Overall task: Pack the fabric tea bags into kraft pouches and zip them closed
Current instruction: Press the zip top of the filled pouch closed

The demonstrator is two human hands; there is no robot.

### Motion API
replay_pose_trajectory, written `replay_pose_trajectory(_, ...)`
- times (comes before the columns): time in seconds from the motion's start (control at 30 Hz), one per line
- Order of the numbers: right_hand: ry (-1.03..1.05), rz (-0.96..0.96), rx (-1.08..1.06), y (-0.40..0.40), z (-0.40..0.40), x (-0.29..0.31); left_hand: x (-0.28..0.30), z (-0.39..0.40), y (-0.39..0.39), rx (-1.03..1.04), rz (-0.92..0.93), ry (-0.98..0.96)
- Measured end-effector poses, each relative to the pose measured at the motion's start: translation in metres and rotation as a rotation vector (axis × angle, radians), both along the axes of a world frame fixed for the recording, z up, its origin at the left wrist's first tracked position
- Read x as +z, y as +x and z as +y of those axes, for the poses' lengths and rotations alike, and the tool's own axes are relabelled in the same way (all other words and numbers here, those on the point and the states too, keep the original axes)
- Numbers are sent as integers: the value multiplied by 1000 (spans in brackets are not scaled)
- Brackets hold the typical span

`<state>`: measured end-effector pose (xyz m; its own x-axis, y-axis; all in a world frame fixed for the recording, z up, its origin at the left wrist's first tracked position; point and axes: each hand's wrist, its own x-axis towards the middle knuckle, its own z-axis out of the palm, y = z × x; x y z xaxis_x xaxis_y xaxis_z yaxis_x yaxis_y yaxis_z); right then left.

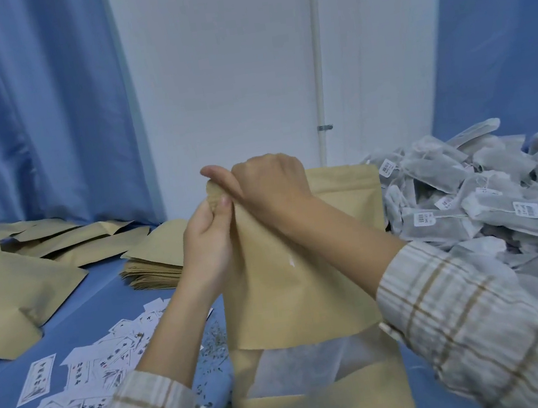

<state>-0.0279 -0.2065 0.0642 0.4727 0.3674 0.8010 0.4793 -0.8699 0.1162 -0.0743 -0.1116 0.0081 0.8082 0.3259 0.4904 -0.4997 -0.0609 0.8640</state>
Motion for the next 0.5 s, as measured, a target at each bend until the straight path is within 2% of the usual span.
replay_pose_trajectory(0.13,-46,-46,-26,-1,3,-3,2,-7,0,-24,-1,52)
replay_pose_trajectory(0.2,16,40,53,-1,-1,0,0,-3,-1,7,-2,66)
replay_pose_trajectory(0.27,59,214,147,2,-20,6,1,10,-2,52,-1,37)
replay_pose_trajectory(0.4,227,508,131,14,-98,12,0,52,-7,145,7,12)
replay_pose_trajectory(0.5,527,865,443,12,-120,-7,-2,63,-8,124,54,-14)
